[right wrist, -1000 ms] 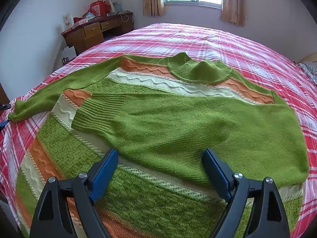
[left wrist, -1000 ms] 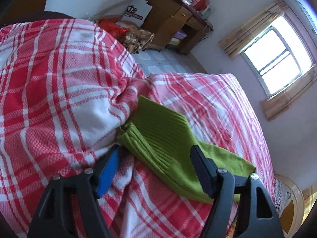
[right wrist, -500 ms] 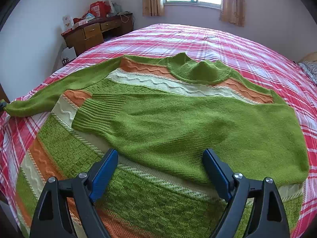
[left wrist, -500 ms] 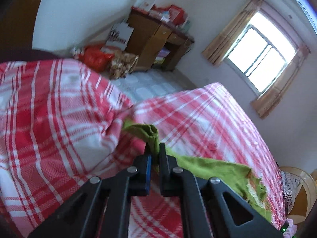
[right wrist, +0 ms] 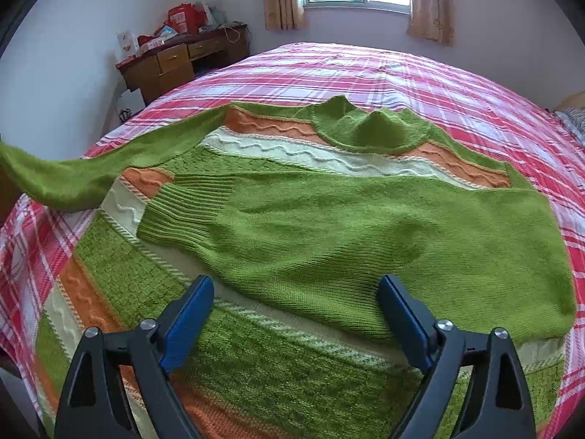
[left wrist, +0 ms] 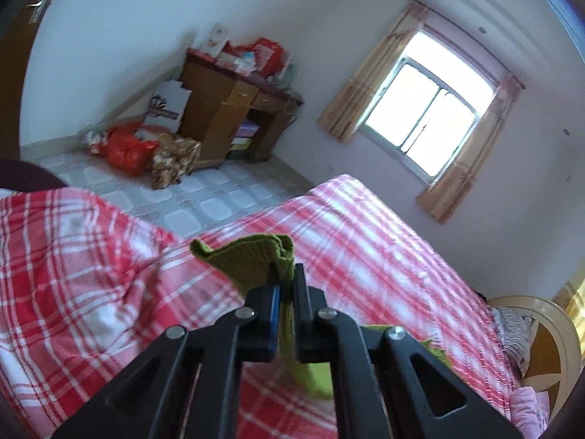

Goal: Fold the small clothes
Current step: 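Swing the held sleeve over the sweater body and release it with the left tool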

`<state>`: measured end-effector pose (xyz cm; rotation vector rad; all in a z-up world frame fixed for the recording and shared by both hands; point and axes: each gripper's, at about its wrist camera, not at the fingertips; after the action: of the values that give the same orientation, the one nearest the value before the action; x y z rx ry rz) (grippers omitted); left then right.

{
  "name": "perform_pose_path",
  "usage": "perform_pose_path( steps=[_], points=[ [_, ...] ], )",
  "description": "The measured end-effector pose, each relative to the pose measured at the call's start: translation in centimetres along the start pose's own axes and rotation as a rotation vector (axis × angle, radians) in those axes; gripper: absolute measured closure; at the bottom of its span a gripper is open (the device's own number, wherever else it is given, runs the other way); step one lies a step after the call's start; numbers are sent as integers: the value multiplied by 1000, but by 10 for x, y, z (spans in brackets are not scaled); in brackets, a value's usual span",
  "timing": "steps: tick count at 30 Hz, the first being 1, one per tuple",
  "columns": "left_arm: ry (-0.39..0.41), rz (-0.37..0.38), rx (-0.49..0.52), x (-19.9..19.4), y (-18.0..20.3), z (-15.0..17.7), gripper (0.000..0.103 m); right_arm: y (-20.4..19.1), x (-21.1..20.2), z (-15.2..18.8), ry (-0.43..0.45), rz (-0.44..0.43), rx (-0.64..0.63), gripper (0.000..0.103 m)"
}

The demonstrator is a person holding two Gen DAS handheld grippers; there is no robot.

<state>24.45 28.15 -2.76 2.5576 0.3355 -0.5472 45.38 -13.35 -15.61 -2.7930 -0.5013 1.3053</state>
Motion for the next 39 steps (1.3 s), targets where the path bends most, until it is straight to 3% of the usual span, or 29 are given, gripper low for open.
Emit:
perform_pose_path(
  steps=[10, 15, 24, 32, 39],
  points=[
    [70, 50, 70, -13, 51, -44, 98, 10, -5, 0, 28, -72, 62, 11],
    [79, 88, 110, -7, 75, -49, 98, 17, -8, 0, 40, -115, 100, 11],
    [48, 206, 254, 15, 171, -36, 98, 30, -18, -2, 54, -179, 179, 11],
    [7, 334, 344, 32, 252, -13, 98, 57, -68, 7, 81, -138, 230, 11],
    [-69, 422, 412, 57, 315, 39, 98, 71, -90, 41, 71, -116, 216, 11]
  ],
)
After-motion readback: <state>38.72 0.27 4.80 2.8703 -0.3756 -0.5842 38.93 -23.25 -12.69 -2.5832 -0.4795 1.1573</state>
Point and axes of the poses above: each gripper's, at about its wrist camera, not at the fingertips, and x roughly the way its jaws point, y to its right, z to its underside, and after that the axes turned 8 degrees about x, right-handed
